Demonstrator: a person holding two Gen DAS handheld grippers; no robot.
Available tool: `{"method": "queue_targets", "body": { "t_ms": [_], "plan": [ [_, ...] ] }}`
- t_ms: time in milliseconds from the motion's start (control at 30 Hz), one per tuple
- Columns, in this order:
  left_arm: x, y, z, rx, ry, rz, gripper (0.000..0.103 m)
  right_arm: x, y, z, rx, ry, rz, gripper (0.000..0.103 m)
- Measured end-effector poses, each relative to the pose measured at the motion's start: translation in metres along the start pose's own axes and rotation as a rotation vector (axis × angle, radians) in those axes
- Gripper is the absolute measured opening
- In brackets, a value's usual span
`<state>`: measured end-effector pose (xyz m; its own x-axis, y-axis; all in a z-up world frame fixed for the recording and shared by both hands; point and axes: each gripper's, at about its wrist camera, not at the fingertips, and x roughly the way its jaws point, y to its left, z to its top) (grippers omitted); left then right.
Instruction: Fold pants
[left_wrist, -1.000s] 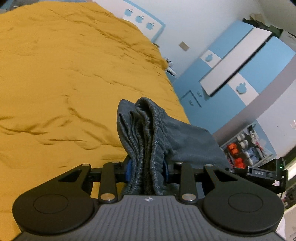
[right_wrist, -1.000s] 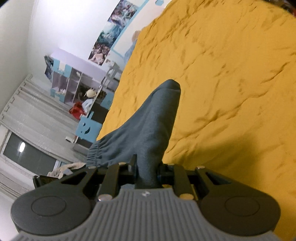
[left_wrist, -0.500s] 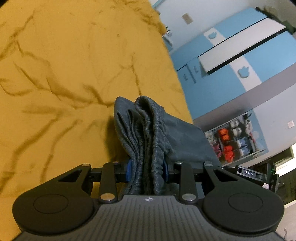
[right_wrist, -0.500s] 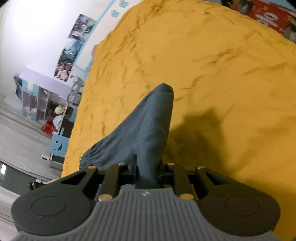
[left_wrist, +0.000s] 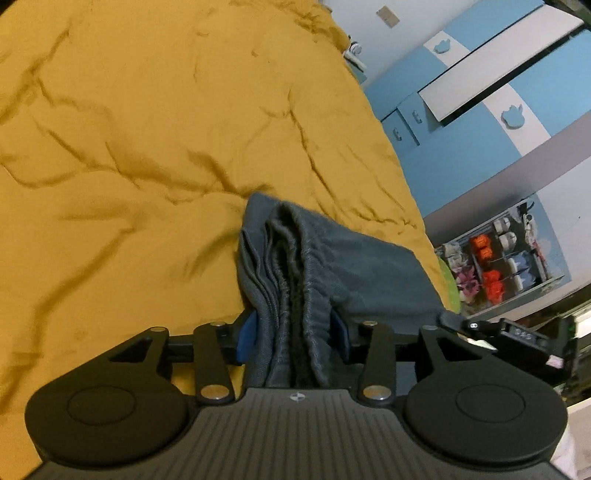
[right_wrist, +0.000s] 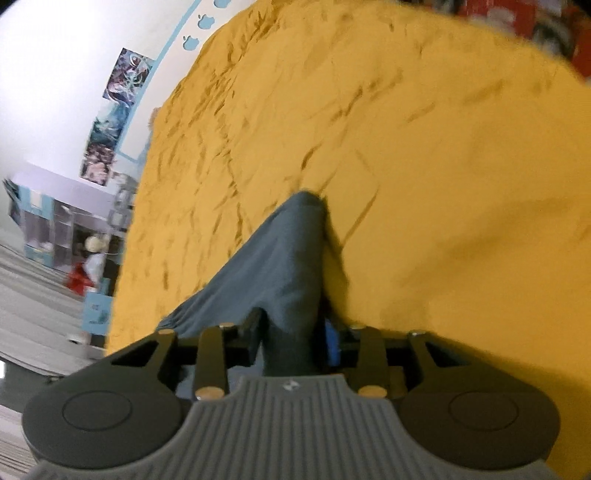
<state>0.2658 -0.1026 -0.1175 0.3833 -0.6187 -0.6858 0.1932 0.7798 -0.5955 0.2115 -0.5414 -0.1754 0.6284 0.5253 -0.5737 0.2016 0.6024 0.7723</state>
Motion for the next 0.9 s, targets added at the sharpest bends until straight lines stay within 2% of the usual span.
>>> {"method": "queue_targets", "body": {
  "t_ms": [100, 200, 333, 400, 533, 600, 700, 833, 900],
  "plan": [
    [-0.03, -0.013, -0.001, 0.057, -0.06, 0.051, 0.052, -0.025, 0.021, -0.002, -0.073, -0.037, -0.057, 0.044],
    [-0.064, -0.036, -0.004, 0.167, -0.118, 0.127, 0.056, -0.052, 0.051, -0.008, -0.169, -0.084, -0.094, 0.048],
    [-0.111, -0.074, -0.016, 0.3, -0.219, 0.183, 0.065, -0.093, 0.108, -0.03, -0.363, -0.165, -0.134, 0.054],
    [-0.136, -0.091, -0.025, 0.356, -0.27, 0.191, 0.069, -0.113, 0.136, -0.047, -0.445, -0.208, -0.139, 0.062],
    [-0.177, -0.126, -0.047, 0.45, -0.361, 0.233, 0.073, -0.155, 0.181, -0.083, -0.563, -0.291, -0.124, 0.067],
    [-0.193, -0.139, -0.062, 0.485, -0.404, 0.232, 0.078, -0.171, 0.199, -0.101, -0.6, -0.328, -0.128, 0.076],
    [-0.209, -0.152, -0.087, 0.529, -0.446, 0.24, 0.089, -0.196, 0.216, -0.136, -0.666, -0.387, -0.135, 0.081],
    [-0.213, -0.168, -0.123, 0.59, -0.531, 0.374, 0.091, -0.215, 0.229, -0.186, -0.707, -0.461, -0.16, 0.082],
    [-0.211, -0.17, -0.14, 0.603, -0.552, 0.417, 0.094, -0.218, 0.231, -0.209, -0.71, -0.49, -0.181, 0.082]
  ]
}}
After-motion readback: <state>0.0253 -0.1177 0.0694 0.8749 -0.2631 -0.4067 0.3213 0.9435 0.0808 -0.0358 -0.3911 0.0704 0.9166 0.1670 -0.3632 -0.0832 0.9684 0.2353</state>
